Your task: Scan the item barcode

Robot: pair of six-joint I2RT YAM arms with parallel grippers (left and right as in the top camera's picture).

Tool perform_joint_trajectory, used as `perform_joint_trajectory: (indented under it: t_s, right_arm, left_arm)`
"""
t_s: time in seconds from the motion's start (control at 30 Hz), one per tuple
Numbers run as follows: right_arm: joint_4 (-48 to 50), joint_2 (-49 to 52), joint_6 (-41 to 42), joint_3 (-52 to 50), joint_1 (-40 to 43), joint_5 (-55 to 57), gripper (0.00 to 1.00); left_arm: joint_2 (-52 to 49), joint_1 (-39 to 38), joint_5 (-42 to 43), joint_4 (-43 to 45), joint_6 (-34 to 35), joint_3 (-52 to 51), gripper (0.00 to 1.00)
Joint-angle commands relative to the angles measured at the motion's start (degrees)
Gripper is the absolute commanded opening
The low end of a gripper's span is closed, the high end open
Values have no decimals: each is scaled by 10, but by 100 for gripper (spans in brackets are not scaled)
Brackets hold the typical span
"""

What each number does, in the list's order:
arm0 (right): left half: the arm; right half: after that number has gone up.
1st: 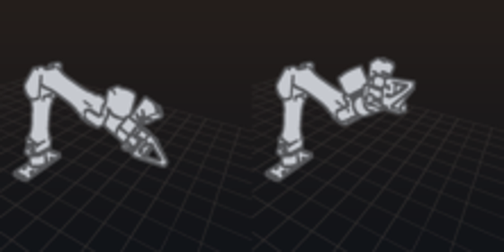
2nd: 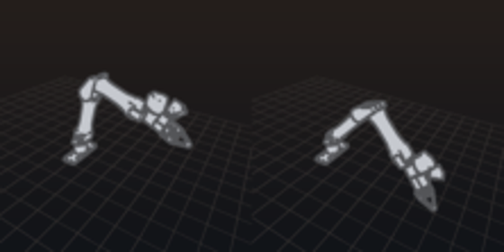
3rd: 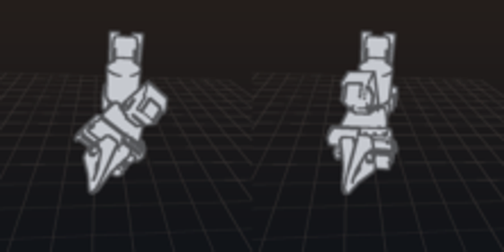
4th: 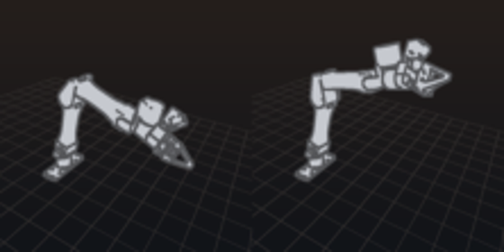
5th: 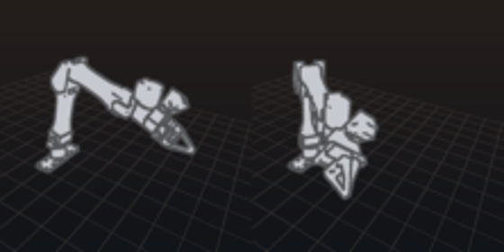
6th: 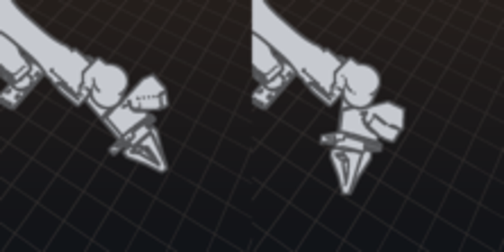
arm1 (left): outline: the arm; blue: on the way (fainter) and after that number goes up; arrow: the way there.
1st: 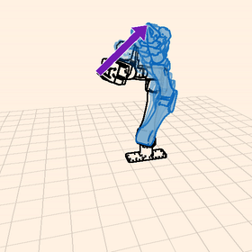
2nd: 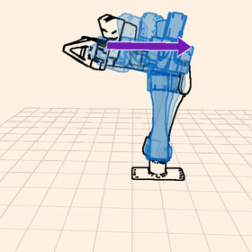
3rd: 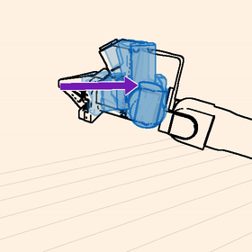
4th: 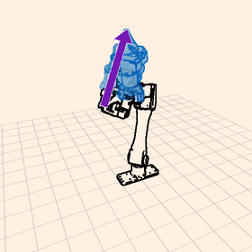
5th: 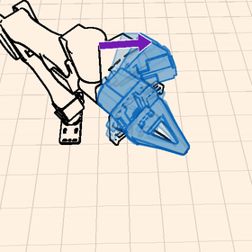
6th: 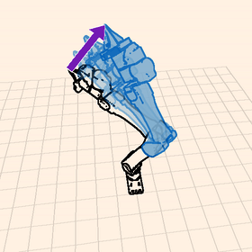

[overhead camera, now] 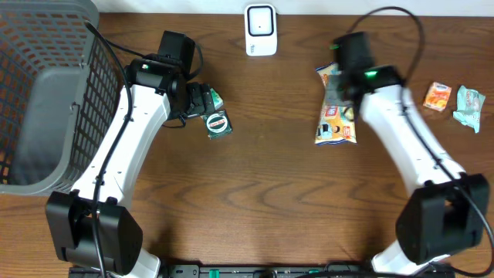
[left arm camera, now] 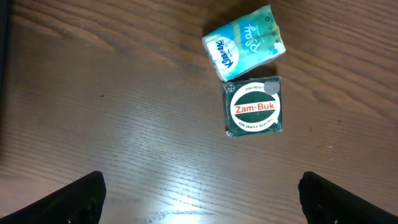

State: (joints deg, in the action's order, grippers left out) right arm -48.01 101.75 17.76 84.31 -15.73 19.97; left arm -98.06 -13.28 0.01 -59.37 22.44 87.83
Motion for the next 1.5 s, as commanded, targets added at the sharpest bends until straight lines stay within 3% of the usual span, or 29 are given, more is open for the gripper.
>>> perform_joint_trajectory:
  t_s: [0.0,0.13,0.27,0.33,0.37,0.43,0.47,0.53,0.93,1.03,1.07,1.1,1.2,1.23,1.27,1.47]
  right_arm:
    - [6,30,32,3,-59,268,2]
    - [24,80,32,3,-115,306,1]
    - [35,120,32,3,-158,266,1]
    - [39,136,33,3,-178,237,6]
    - [41,138,33,3,-184,224,11]
    - [44,140,48,3,-198,183,30]
    - [47,135,65,7,-205,150,53]
    - [50,131,71,16,-209,111,79]
    - [-49,122,53,128,-122,-49,97]
    - [-51,124,-5,123,-72,-158,95]
    - [-54,125,-28,122,-52,-206,90]
    - [-54,127,-45,119,-35,-250,76]
    - [-49,130,-59,103,-1,-345,16]
    - [-47,130,-61,96,7,-369,6]
    - [-43,130,-63,89,11,-380,1]
    - [-5,130,-63,34,6,-380,1]
  left_arm:
    - [0,1,-7,-2,-3,5,98]
    - [0,1,-7,-2,-3,5,98]
    - [0,1,-7,-2,-3,5,98]
    - [0,1,-7,-2,-3,5,98]
    - [0,1,-7,-2,-3,5,98]
    - [0,1,-7,-2,-3,5,98]
    - [0,1,-7,-2,-3,5,98]
    - [0,1,-7,-2,-3,5,98]
    - [0,1,-7,-2,-3,5,97]
    - [0,1,-7,-2,-3,5,98]
    - [0,1,-7,-2,-3,5,97]
    - [0,1,-7,-2,-3,5,98]
    - [0,1,-7,-2,-3,5,98]
    - [0,1,-7,-2,-3,5,98]
    - [0,1,-7,-2,-3,5,98]
    - [0,1,-7,-2,-3,5,98]
